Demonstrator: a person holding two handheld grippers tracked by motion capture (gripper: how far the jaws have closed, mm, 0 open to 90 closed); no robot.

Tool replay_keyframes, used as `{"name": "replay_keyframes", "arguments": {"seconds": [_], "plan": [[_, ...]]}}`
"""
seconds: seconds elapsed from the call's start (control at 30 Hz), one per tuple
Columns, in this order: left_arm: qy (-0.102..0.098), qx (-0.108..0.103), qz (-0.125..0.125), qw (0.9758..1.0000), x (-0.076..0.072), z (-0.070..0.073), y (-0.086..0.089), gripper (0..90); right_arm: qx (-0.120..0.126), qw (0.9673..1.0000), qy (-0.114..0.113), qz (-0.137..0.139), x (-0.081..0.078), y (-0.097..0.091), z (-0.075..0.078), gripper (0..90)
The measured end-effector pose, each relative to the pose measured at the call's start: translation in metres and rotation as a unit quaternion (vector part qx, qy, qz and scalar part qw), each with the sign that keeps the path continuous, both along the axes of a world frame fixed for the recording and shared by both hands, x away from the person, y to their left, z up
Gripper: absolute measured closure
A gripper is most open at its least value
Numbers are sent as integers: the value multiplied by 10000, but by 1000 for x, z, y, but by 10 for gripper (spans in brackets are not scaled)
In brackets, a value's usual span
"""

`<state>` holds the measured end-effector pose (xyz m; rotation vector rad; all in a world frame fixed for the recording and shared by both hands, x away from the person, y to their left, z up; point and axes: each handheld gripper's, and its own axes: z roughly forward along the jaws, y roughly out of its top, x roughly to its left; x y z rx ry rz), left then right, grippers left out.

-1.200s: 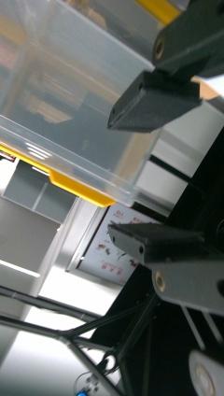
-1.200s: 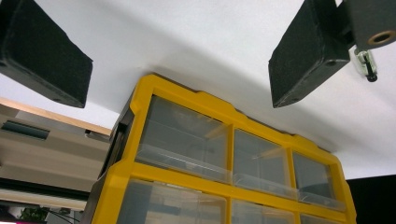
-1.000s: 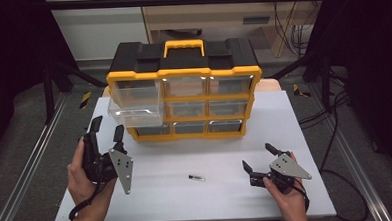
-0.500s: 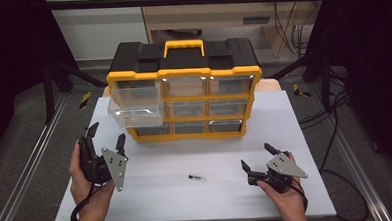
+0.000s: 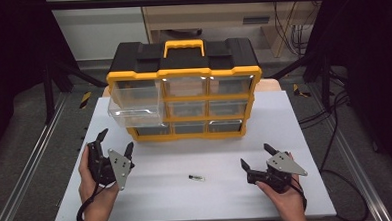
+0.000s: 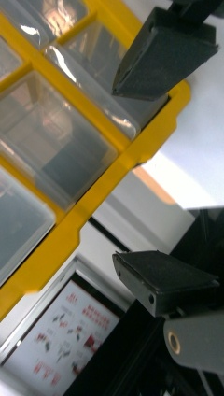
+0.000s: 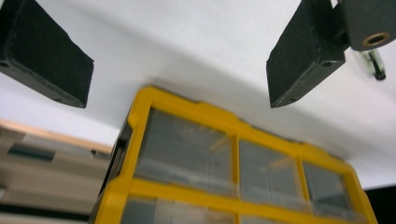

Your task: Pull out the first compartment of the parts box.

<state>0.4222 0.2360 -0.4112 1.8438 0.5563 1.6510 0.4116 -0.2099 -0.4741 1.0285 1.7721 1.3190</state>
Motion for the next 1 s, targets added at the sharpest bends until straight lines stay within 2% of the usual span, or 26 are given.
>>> {"name": "replay_keyframes", "arguments": {"seconds": [0.07,0.2,0.3,0.43,0.7,0.77,0.9,1.0], "plan": [[76,-125,-84,9999,1,-3,1,143,-124,9998,160,37,1,2,2,71],[394,-389,-236,9982,3,-9,1,114,-242,9989,402,78,2,4,6,63],[603,-757,-462,9942,2,-16,4,108,-374,9972,633,111,2,6,9,55],[773,-1119,-599,9889,9,-22,11,99,-453,9964,705,95,3,8,12,57],[903,-1416,-677,9835,12,-26,20,77,-597,9943,886,38,10,13,18,71],[981,-1500,-739,9810,13,-28,20,72,-640,9938,908,-35,13,14,19,77],[1138,-1485,-812,9790,14,-32,18,53,-683,9926,1002,-22,17,17,24,78],[1227,-1665,-844,9747,14,-34,20,52,-644,9912,1155,31,20,19,27,78]]}}
